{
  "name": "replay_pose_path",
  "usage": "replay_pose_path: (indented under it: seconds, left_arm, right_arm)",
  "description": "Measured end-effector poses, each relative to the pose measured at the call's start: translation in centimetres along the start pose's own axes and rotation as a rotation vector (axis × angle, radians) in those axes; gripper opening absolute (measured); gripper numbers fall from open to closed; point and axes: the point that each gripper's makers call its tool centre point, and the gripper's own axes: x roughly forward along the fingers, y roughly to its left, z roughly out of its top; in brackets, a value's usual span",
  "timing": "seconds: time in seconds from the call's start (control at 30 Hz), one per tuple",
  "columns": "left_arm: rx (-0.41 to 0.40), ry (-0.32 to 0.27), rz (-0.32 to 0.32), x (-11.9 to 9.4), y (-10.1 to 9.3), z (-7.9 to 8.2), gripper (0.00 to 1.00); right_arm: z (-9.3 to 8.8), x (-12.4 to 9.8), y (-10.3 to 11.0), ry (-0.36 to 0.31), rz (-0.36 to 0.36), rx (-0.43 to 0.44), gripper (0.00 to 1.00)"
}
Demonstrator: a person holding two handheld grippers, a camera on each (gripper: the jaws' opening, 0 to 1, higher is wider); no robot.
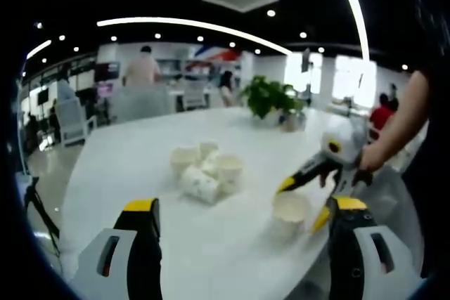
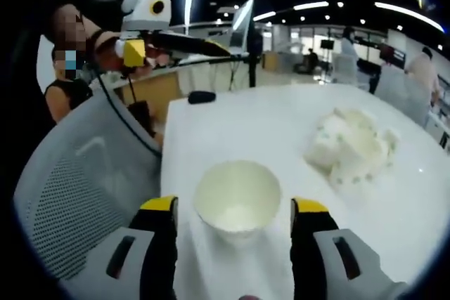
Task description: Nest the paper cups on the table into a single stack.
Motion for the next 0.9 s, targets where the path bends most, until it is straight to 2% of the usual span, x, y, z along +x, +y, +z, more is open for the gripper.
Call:
replay_pose_path:
  seconds: [0.17, 0.53, 0.77, 0.9]
  left_arm:
    - [-0.007, -0.010, 0.002, 0.2, 0.0, 0.2, 1.00]
    - [-0.014, -0.021, 0.005, 0.3, 0.0, 0.4, 1.00]
    - [-0.020, -0.022, 0.005, 0.2, 0.0, 0.5, 1.00]
    - [-0.016, -0.019, 0.006, 0.2, 0.1, 0.5, 1.00]
  right_arm:
    - [0.7, -1.0, -0.3, -0.036, -0.014, 0.028, 0.66]
    - [2.8, -3.4, -1.1, -0.093, -0.061, 0.016, 0.73]
    - [4.3, -5.6, -2.5, -0.152, -0.126, 0.065, 0.77]
    - [4.3, -7.0, -3.4, -0.158, -0.162, 0.079, 0.80]
